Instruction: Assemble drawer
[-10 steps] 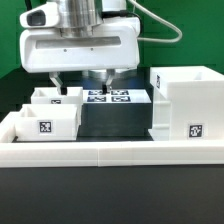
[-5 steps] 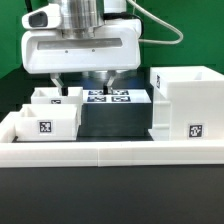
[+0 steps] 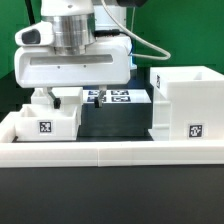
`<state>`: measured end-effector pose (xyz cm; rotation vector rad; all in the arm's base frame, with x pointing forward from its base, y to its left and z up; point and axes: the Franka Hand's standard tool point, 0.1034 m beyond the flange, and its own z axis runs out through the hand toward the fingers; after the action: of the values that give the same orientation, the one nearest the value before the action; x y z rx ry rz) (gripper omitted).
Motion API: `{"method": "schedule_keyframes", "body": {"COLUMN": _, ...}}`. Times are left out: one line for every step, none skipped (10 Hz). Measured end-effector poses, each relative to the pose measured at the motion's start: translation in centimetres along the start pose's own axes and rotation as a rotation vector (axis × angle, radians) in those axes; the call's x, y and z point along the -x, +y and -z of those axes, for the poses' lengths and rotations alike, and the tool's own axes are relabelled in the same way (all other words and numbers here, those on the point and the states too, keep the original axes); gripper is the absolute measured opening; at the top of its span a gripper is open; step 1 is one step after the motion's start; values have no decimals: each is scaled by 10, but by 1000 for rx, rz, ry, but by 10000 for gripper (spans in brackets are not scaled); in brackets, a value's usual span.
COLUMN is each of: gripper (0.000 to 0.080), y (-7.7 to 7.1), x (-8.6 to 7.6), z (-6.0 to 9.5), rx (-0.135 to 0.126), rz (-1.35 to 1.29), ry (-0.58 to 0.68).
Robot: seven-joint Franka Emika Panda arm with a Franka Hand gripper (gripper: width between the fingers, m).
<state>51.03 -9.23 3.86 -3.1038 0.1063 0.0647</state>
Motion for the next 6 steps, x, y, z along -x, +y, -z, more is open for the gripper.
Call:
{"method": "schedule_keyframes", "body": {"gripper": 649, "y": 2, "x": 1, "z": -6, "rx": 5, "rz": 3, "ry": -2}}
{"method": "schedule_keyframes", "body": {"gripper": 649, "y": 3, "x": 2, "z": -10, "rx": 9, "rz": 4, "ry": -2}}
{"method": "schedule_keyframes", "body": {"gripper": 649, "y": 4, "x": 2, "z": -15, "rx": 16, "rz": 5, "ry": 0}}
{"method": "schedule_keyframes", "body": {"gripper": 649, "y": 3, "x": 2, "z": -20, "rx": 21, "rz": 8, "ry": 3}}
{"method": "schedule_keyframes", "body": {"gripper": 649, "y": 2, "x": 3, "z": -25, "rx": 26, "rz": 11, "ry": 6}}
{"method": "schedule_keyframes", "body": {"gripper": 649, "y": 2, "x": 2, "z": -28, "rx": 30, "rz": 14, "ry": 12}}
